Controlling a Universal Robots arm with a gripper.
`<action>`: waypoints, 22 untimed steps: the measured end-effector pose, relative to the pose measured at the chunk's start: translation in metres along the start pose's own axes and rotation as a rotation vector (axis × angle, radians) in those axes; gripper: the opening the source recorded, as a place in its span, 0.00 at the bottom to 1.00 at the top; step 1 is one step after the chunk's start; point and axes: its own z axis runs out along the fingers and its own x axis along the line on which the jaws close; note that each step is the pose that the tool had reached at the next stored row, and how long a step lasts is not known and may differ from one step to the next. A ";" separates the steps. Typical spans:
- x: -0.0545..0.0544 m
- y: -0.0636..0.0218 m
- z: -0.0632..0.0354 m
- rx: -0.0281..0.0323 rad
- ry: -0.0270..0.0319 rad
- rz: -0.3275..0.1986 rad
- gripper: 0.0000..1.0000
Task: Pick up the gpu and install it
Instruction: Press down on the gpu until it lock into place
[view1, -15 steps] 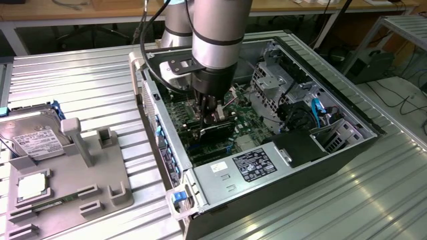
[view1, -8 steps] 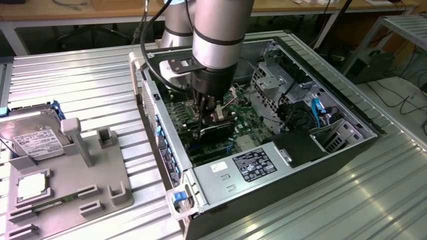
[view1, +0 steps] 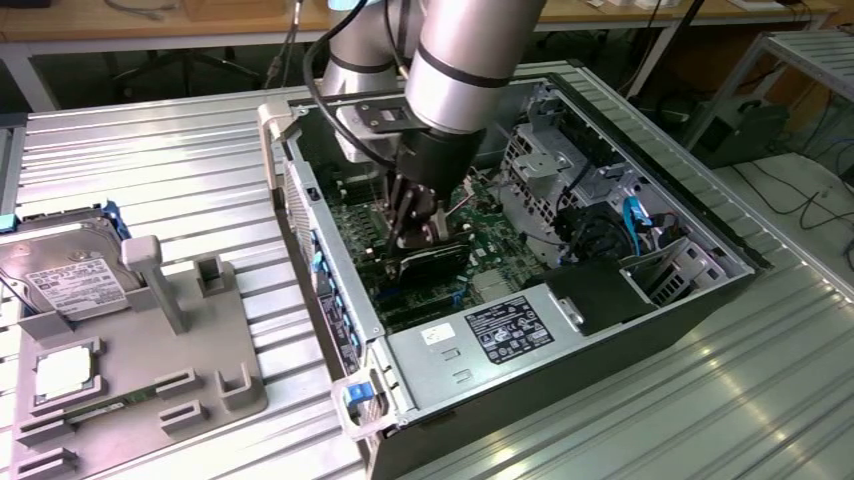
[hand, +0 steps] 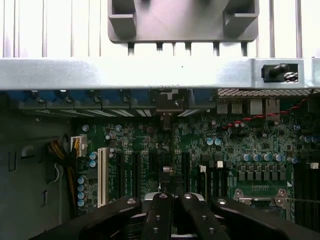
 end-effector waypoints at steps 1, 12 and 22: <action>0.000 -0.0003 -0.0001 -0.0147 0.0001 0.000 0.11; 0.000 -0.0048 -0.0006 -0.2048 0.0003 0.002 0.11; 0.000 -0.0048 0.0002 -0.2650 0.0006 0.002 0.11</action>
